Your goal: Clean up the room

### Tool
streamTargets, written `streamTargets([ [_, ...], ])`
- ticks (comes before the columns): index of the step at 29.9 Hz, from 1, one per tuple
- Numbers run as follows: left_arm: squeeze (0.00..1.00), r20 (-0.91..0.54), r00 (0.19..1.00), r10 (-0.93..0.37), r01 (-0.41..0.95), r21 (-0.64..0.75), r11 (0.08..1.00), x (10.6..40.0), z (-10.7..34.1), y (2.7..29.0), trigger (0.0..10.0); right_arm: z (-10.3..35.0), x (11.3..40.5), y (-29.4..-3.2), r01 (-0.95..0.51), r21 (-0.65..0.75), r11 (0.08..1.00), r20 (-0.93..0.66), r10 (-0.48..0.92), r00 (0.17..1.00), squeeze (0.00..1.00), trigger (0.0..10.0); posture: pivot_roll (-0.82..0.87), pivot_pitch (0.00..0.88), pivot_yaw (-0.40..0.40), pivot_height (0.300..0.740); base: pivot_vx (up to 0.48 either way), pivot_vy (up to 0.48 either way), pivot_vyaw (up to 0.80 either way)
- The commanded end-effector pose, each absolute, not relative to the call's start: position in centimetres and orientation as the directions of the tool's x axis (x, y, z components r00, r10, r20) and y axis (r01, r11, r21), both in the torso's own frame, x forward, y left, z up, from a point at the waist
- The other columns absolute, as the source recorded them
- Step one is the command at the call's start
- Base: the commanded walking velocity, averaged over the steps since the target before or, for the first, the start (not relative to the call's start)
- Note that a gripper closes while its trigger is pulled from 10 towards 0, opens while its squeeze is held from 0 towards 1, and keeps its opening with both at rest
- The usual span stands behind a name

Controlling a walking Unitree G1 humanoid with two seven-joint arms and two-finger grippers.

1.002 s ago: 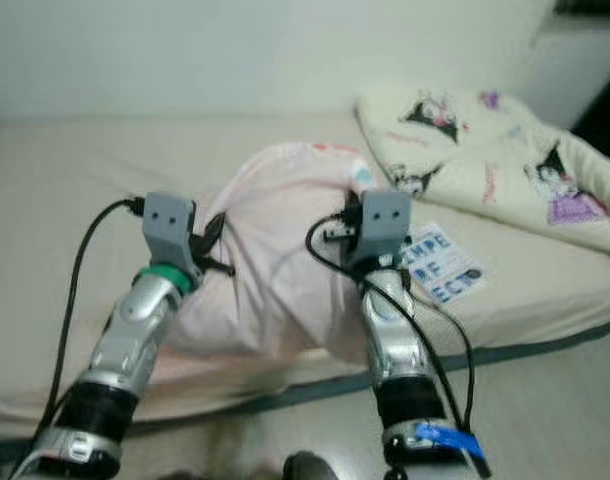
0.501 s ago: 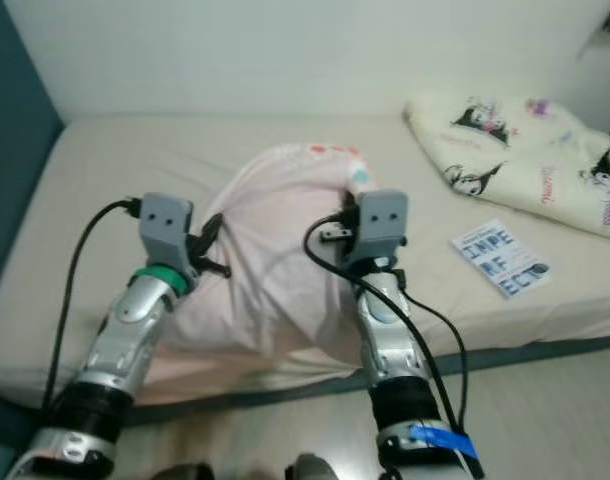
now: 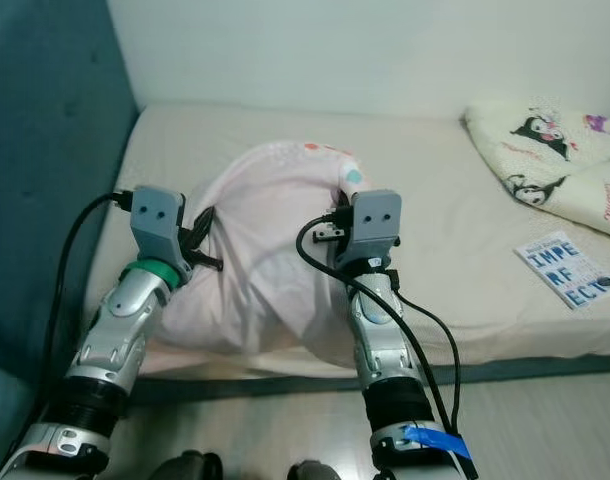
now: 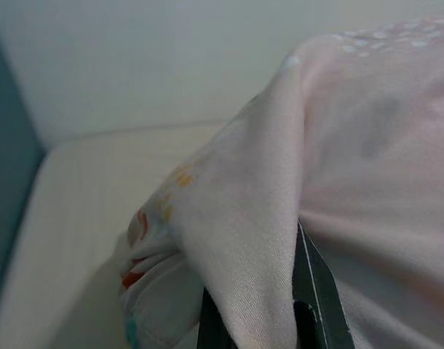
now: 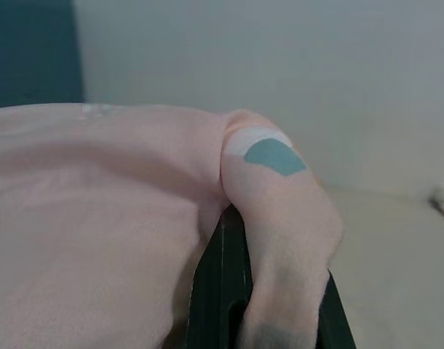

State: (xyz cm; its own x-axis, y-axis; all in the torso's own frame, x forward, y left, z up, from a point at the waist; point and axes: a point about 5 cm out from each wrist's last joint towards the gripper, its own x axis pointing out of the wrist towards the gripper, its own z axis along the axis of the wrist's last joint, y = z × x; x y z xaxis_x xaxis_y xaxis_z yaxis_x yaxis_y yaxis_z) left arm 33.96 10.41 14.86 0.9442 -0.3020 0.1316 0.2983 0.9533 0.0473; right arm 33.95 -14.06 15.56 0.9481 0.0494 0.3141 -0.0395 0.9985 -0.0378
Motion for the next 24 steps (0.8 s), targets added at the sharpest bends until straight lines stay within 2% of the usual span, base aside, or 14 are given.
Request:
streamTargets([
  [1,0.0,0.177,0.929,-0.326,0.321,0.057,0.945,33.87,15.85,9.42,10.0,16.94,33.86,-14.99,-0.001,-0.028,1.0,0.387,0.011,0.922,0.0,10.0,0.05,0.022,0.009,0.74,0.0,-0.356,0.0],
  [3,0.0,0.179,0.928,-0.327,0.321,0.058,0.945,33.85,15.91,9.32,10.0,16.92,33.85,-15.0,-0.002,-0.028,1.0,0.386,0.012,0.922,0.0,10.0,0.05,0.024,0.007,0.74,0.0,-0.356,0.0],
  [19,0.0,0.135,0.93,-0.341,0.336,0.059,0.94,33.67,15.25,8.7,10.0,16.57,33.81,-15.13,0.006,-0.028,1.0,0.373,0.004,0.928,0.0,10.0,0.05,0.022,0.008,0.74,0.0,0.0,0.0],
  [24,0.0,0.113,0.945,-0.307,0.307,0.021,0.952,34.01,15.08,8.86,10.0,16.42,33.83,-15.34,0.027,-0.051,0.998,0.361,-0.006,0.932,0.0,10.0,0.05,0.02,0.013,0.74,0.0,0.0,0.8],
])
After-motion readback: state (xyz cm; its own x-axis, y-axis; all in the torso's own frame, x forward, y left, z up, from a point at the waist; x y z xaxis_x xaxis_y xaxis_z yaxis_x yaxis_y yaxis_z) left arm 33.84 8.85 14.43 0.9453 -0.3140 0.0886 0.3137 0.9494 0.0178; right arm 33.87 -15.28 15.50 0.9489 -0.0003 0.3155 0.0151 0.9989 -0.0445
